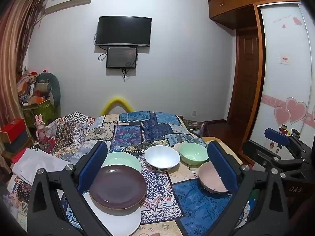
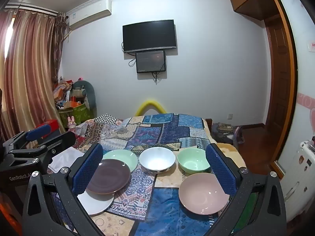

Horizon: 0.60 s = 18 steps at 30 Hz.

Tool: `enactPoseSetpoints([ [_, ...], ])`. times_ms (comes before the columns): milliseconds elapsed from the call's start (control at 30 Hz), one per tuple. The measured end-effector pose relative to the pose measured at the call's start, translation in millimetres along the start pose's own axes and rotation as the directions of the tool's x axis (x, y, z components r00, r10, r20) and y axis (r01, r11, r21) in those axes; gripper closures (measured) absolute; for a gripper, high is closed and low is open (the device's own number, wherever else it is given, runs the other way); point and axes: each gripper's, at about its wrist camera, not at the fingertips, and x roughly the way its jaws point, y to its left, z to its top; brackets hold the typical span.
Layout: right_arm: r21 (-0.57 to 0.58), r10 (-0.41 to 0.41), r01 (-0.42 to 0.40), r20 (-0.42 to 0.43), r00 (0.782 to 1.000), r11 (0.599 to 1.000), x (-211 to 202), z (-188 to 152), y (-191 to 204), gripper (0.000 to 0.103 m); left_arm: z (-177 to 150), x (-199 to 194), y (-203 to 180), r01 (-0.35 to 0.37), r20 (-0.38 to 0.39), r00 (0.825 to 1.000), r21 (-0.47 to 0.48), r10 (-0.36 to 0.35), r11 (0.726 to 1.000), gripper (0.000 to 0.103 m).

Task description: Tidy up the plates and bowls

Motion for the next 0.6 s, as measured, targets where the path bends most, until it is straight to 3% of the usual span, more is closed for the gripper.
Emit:
enactPoseSetpoints([
  [267, -0.001, -0.006, 0.006, -0.001, 1.000, 1.000, -1.5, 1.1, -0.6, 0.000, 9.2, 10.8, -4.5, -0.001, -0.011, 1.000, 0.002, 0.001, 1.000, 0.000],
  [600, 0.002, -0.003, 0.003, 0.008, 1.000, 1.000, -4.2, 2.6, 0.0, 0.000, 0.0, -2.8, -1.2, 0.002, 0.015, 1.000, 0.019, -0.002, 1.000, 0.000],
])
